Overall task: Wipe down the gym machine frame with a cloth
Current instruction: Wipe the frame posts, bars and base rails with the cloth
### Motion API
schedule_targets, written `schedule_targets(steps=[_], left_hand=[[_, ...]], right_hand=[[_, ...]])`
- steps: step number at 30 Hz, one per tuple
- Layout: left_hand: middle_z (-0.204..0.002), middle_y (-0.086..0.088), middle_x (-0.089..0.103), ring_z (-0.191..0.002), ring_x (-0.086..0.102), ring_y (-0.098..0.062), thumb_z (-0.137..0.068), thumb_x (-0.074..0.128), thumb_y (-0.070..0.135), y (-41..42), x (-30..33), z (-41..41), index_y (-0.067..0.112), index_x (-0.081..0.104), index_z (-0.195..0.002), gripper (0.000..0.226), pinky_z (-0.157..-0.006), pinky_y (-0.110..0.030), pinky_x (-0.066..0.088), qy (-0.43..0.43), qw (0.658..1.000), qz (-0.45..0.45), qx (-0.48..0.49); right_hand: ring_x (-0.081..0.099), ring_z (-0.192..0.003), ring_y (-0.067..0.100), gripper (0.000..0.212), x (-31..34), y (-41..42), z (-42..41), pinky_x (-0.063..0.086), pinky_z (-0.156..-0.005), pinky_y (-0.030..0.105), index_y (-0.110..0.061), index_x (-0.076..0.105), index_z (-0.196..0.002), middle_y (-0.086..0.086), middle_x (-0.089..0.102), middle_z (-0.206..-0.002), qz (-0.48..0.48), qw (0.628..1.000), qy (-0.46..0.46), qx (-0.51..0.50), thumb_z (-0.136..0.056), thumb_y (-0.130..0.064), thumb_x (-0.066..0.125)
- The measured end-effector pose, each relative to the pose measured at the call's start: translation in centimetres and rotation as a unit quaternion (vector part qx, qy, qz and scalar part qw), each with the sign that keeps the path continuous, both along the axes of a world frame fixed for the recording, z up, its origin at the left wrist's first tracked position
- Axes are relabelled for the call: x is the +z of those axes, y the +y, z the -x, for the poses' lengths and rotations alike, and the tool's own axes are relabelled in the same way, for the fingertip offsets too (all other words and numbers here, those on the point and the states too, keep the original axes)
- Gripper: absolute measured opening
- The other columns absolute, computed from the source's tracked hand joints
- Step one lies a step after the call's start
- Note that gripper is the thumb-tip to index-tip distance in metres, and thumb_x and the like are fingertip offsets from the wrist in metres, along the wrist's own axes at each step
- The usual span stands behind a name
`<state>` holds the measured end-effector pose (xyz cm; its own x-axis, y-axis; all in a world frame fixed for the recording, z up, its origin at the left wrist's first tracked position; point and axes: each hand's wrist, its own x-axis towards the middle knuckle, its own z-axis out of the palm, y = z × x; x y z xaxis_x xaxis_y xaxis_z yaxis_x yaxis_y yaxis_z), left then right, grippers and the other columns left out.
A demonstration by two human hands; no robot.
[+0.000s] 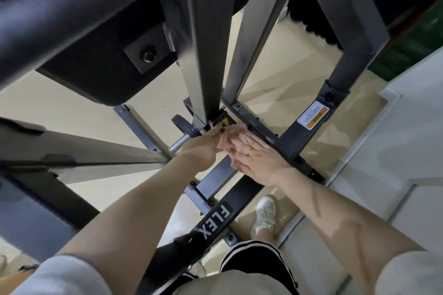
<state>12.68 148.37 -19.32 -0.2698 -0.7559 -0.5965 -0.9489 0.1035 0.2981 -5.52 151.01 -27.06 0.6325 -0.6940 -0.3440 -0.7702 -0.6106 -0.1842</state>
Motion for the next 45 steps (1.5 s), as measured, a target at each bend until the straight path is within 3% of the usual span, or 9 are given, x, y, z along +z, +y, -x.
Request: schedule_targets(steps=[5,11,14,18,22,27,32,39,45], left_hand=[[-0.145,-0.012,0.040,-0.130,0.041,-0.027,-0.094,0.038,0.003,-0.4,1.6,-0.2,0.004,0.043,-0.137,0.044,-0.101,-0.031,0.037,0.005,0.996,-0.003,0.094],[-0.131,-0.015,0.052,-0.121,0.049,-0.032,-0.089,0.037,0.000,-0.8,1.9,-0.8,0.001,0.047,-0.130,0.042,-0.099,-0.033,0.038,0.034,0.982,0.035,0.184],[-0.138,-0.014,0.047,-0.126,0.045,-0.029,-0.090,0.026,0.021,-0.9,2.1,-1.2,-0.001,0.042,-0.134,0.052,-0.099,-0.028,0.032,0.010,0.984,0.027,0.176],[-0.139,-0.015,0.046,-0.130,0.042,-0.024,-0.075,0.029,0.027,-0.6,2.2,-0.5,-0.004,0.042,-0.133,0.067,-0.101,-0.021,0.029,0.109,0.969,-0.020,0.220],[-0.130,-0.016,0.055,-0.120,0.051,-0.029,-0.091,0.047,0.001,-0.8,1.0,-0.5,0.002,0.051,-0.129,0.039,-0.066,-0.005,0.037,0.154,0.948,-0.001,0.277],[-0.133,-0.013,0.052,-0.121,0.049,-0.027,-0.090,0.037,-0.005,-0.7,0.8,-0.4,0.008,0.047,-0.134,0.046,-0.095,-0.028,0.038,0.132,0.977,0.027,0.164],[-0.152,0.000,0.029,-0.133,0.033,-0.025,-0.087,0.035,-0.007,0.4,-1.0,-0.8,0.022,0.027,-0.147,0.067,-0.101,-0.032,0.035,0.005,0.999,0.033,-0.026],[-0.159,0.003,-0.003,-0.145,0.005,-0.020,-0.092,0.036,0.001,0.4,-2.1,-0.8,0.021,0.004,-0.151,0.070,-0.115,-0.033,0.013,-0.043,0.989,0.098,-0.103],[-0.159,0.001,-0.003,-0.146,0.007,-0.015,-0.090,0.033,-0.002,0.4,-3.4,-1.1,0.016,0.000,-0.152,0.073,-0.114,-0.023,0.014,-0.001,0.991,0.106,-0.079]], right_hand=[[0.036,-0.139,0.021,0.061,0.8,2.5,0.3,-0.002,-0.117,0.033,-0.010,0.060,-0.129,0.005,0.049,-0.143,0.048,0.995,0.072,0.052,-0.090,-0.044,0.029],[-0.009,-0.148,0.024,0.089,1.1,-4.1,-4.5,-0.022,-0.111,0.040,-0.003,0.002,-0.151,0.007,-0.004,-0.159,0.148,0.965,0.177,0.126,-0.093,-0.060,0.038],[-0.008,-0.148,0.023,0.073,1.2,-3.3,-5.1,-0.009,-0.117,0.040,-0.001,0.014,-0.150,0.010,0.009,-0.160,0.117,0.964,0.198,0.134,-0.100,-0.053,0.023],[0.010,-0.146,0.024,0.075,0.8,-1.8,-3.4,-0.003,-0.118,0.041,-0.002,0.040,-0.142,0.009,0.030,-0.155,0.111,0.947,0.219,0.206,-0.098,-0.058,0.015],[0.014,-0.145,0.021,0.076,0.0,-2.8,-4.1,0.014,-0.115,0.040,-0.008,0.047,-0.140,0.005,0.039,-0.151,0.104,0.965,0.188,0.150,-0.097,-0.056,0.006],[0.048,-0.130,0.029,0.065,-0.4,2.3,-2.4,0.018,-0.112,0.039,-0.006,0.063,-0.124,0.011,0.059,-0.131,0.068,0.995,0.038,-0.056,-0.087,-0.047,0.029],[0.032,-0.141,0.029,0.063,-1.2,0.1,-3.5,0.025,-0.115,0.045,-0.009,0.034,-0.147,0.011,0.034,-0.153,0.035,0.979,-0.050,-0.193,-0.091,-0.036,0.025],[-0.011,-0.147,0.020,0.072,0.4,2.8,-2.6,-0.003,-0.119,0.035,-0.025,-0.010,-0.152,-0.003,-0.018,-0.159,-0.023,0.965,-0.033,-0.259,-0.100,-0.014,0.039],[0.020,-0.144,0.033,0.081,-0.7,-1.4,-5.2,0.023,-0.116,0.044,-0.017,0.009,-0.154,0.009,0.012,-0.160,-0.016,0.957,-0.061,-0.284,-0.092,-0.026,0.060]])
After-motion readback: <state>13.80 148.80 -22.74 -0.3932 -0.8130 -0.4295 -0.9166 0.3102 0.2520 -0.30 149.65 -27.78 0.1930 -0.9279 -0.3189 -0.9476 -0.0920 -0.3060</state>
